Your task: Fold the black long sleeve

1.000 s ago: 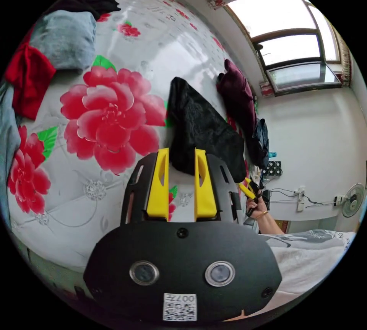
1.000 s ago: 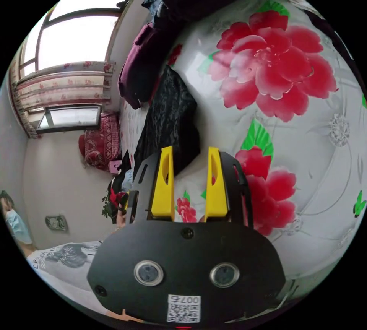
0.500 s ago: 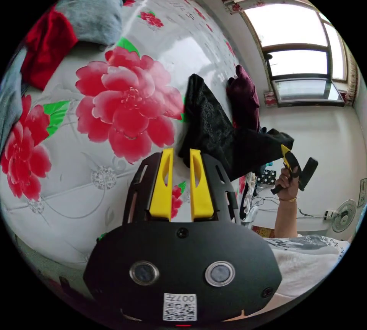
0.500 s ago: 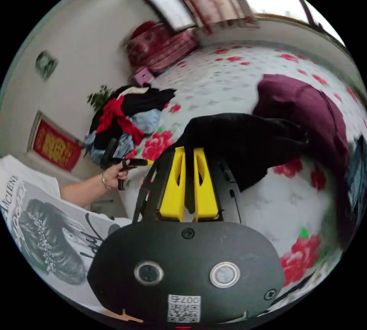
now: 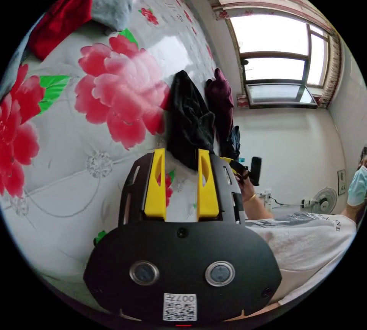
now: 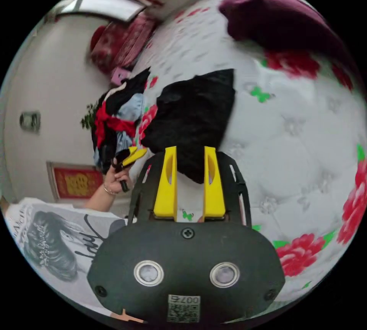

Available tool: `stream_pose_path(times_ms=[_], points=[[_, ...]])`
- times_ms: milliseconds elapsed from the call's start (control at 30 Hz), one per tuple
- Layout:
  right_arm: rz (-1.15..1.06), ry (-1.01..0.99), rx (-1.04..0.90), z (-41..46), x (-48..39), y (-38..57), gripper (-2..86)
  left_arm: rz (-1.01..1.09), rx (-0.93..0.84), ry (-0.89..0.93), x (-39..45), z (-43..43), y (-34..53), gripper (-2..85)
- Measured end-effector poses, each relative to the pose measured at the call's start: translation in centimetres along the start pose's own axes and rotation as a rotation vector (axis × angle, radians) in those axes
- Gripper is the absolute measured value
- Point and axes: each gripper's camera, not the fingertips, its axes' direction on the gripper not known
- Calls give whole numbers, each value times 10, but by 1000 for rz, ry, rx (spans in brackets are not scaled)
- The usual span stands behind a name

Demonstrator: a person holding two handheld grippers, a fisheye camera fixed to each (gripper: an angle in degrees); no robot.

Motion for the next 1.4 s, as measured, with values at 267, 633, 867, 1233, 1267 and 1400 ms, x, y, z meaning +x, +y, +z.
stream_pose_path(times_ms=[267,633,867,1233,1267,1400], points=[[254,-262,-23,35,90,-5,96,49,-136,-2,7,54,-31,143],[117,-348,89,-71,84,22,43,242,-217,72,122,113,17,56],[128,-233,356,-287,131,136,33,532,-452,192,266,251,67,54],[465,285,507,-480,226,326,46,923,-941,99,401,487,264,61],[562,377,463,-468,251,337,48,928,-955,79,393,489,271,58],[518,535,473,-410,249,342,56,949,-997,-126,322,464,290,45]])
